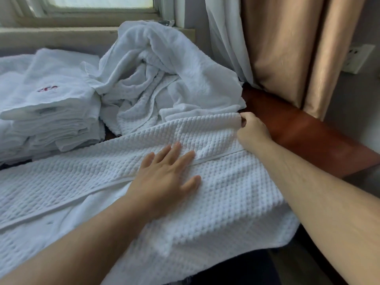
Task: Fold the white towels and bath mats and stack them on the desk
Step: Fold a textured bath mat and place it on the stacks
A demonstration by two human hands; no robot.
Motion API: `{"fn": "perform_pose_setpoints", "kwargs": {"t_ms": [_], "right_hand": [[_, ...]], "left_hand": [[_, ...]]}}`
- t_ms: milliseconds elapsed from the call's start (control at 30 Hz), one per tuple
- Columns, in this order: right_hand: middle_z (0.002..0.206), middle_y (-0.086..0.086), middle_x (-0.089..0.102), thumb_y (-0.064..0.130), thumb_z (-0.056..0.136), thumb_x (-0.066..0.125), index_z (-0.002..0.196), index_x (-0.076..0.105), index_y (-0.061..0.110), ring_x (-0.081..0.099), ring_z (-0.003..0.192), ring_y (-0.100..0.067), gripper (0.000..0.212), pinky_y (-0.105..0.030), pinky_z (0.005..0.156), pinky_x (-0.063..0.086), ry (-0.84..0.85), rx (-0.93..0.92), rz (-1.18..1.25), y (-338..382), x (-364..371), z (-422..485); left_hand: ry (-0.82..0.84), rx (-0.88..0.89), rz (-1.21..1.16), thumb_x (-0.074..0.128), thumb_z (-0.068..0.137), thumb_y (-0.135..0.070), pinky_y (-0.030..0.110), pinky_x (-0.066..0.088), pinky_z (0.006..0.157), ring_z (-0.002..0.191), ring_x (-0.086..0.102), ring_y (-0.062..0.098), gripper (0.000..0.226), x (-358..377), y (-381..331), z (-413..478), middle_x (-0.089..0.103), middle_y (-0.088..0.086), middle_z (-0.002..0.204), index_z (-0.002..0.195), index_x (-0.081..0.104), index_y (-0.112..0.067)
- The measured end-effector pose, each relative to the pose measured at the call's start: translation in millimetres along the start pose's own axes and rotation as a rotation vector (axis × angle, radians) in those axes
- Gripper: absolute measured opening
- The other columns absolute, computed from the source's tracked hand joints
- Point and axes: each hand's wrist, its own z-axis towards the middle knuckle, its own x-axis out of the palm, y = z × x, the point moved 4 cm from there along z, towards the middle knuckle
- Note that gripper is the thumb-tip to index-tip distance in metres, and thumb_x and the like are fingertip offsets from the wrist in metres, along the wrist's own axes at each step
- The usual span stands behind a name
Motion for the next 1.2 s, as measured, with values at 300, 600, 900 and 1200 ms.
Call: {"fn": "perform_pose_setpoints", "kwargs": {"t_ms": [300,600,900,1200], "right_hand": [[0.095,0.012,0.057,0.02,0.087,0.066,0.1,0.066,0.028,0.056,0.089,-0.007,0.016,-0.009,0.075,0.04,-0.26,-0.198,0.069,-38.3,-65.1,-152.9],[0.107,-0.002,0.06,0.027,0.094,0.062,0.109,0.071,0.016,0.058,0.103,-0.024,0.021,-0.029,0.083,0.042,-0.2,-0.145,-0.014,-34.5,-63.8,-175.3],[0.122,-0.009,0.059,0.07,0.091,0.032,0.107,0.073,0.024,0.051,0.116,-0.031,0.063,-0.043,0.095,0.043,-0.056,0.099,-0.2,-22.0,-35.1,-99.4],[0.111,0.002,0.068,0.066,0.094,0.041,0.091,0.066,0.031,0.054,0.115,-0.029,0.043,-0.044,0.096,0.048,-0.091,0.057,-0.105,-19.7,-39.5,-91.2]], "left_hand": [[-0.24,0.141,-0.138,0.048,0.091,-0.055,0.025,0.038,0.076,0.095,0.052,0.006,0.029,-15.6,-41.9,-50.1,0.056,-0.019,0.104,0.112,0.058,-0.038],[-0.284,0.021,-0.054,0.055,0.095,-0.05,0.037,0.043,0.099,0.122,0.047,0.016,0.042,-16.8,-29.9,-60.1,0.053,-0.008,0.134,0.133,0.053,-0.032],[-0.359,-0.017,-0.097,0.064,0.096,-0.039,0.04,0.05,0.086,0.107,0.054,0.018,0.021,-24.3,-14.2,-33.2,0.063,-0.006,0.114,0.111,0.071,-0.027],[-0.537,0.077,-0.022,0.056,0.1,-0.013,0.039,0.043,0.073,0.082,0.052,0.021,0.01,-25.6,-22.2,-35.6,0.06,-0.002,0.09,0.093,0.059,-0.019]]}}
